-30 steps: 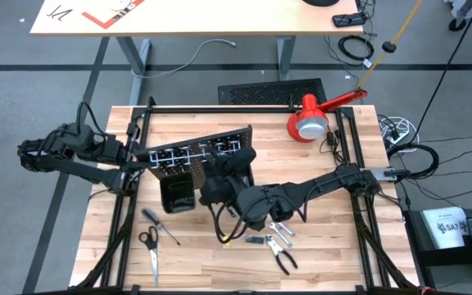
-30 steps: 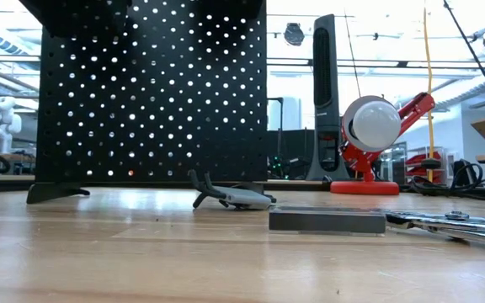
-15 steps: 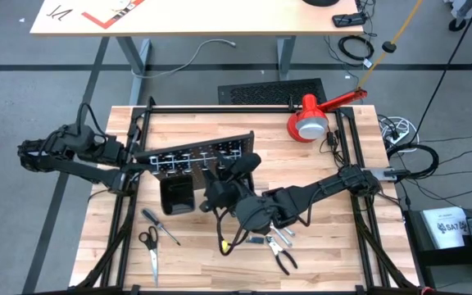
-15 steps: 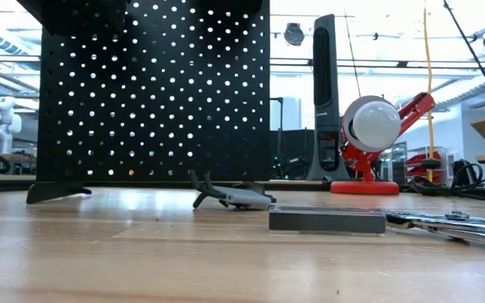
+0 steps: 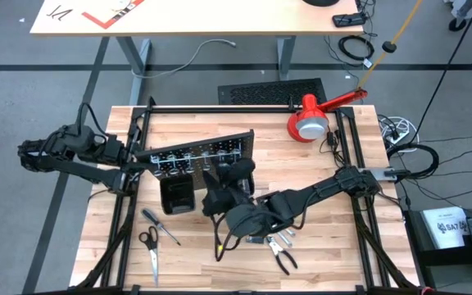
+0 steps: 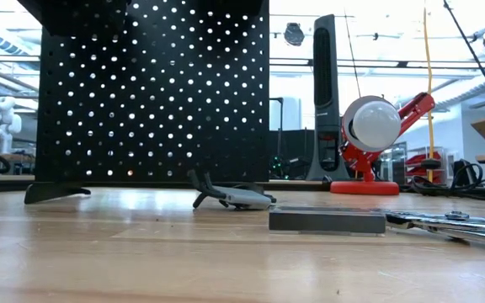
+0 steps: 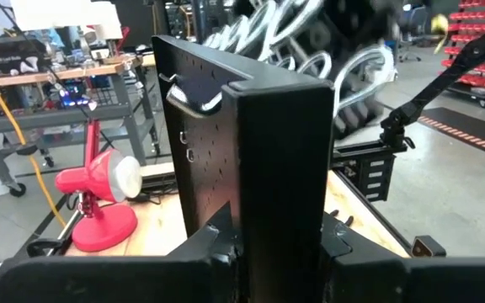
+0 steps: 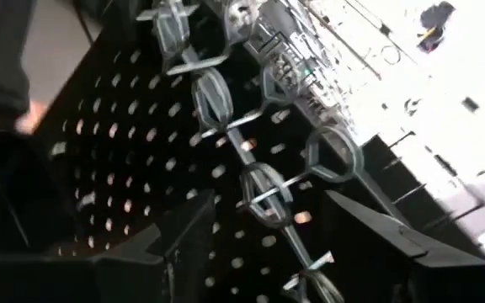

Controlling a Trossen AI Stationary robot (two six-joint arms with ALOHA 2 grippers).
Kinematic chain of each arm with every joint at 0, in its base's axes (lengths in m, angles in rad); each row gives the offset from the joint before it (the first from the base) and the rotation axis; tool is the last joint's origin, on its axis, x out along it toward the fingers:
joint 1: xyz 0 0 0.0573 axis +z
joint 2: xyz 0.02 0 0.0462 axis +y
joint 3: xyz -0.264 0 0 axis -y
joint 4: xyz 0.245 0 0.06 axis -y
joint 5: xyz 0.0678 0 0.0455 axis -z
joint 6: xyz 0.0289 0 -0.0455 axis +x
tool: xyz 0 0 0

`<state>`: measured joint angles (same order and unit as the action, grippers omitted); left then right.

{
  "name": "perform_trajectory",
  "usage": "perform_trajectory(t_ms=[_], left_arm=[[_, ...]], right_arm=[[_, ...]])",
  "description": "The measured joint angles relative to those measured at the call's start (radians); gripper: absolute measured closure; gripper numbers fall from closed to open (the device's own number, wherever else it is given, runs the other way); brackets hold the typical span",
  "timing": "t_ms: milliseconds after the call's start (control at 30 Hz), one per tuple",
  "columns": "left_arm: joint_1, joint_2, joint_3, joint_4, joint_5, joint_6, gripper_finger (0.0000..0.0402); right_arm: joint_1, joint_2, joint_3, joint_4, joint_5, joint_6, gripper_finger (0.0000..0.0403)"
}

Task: Hang tools onto peg board
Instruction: Assemble the tool holder on the pegboard

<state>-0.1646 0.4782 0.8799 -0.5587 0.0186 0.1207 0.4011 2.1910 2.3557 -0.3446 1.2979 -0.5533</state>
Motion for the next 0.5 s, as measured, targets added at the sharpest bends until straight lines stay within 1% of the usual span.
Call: perform_trajectory(t_ms=[200, 333, 433, 500], left_arm=[[0.000, 0.000, 0.000, 0.000, 0.005, -0.010, 0.0337], [0.000, 0.000, 0.000, 0.000, -0.002, -0.025, 0.0337], [0.001, 0.000, 0.000, 0.000, -0.009, -0.031, 0.0337], [0.001, 0.000, 0.000, 0.000, -0.011, -0.038, 0.0338]], right_arm=[[-0.003, 0.002, -0.002, 0.003, 0.007, -0.238, 0.0207], [-0.008, 0.004, -0.002, -0.002, 0.012, -0.290, 0.0209], [0.000, 0.003, -0.002, -0.015, 0.045, -0.330, 0.0209], [0.011, 0.003, -0.002, -0.019, 0.087, -0.346, 0.0209]])
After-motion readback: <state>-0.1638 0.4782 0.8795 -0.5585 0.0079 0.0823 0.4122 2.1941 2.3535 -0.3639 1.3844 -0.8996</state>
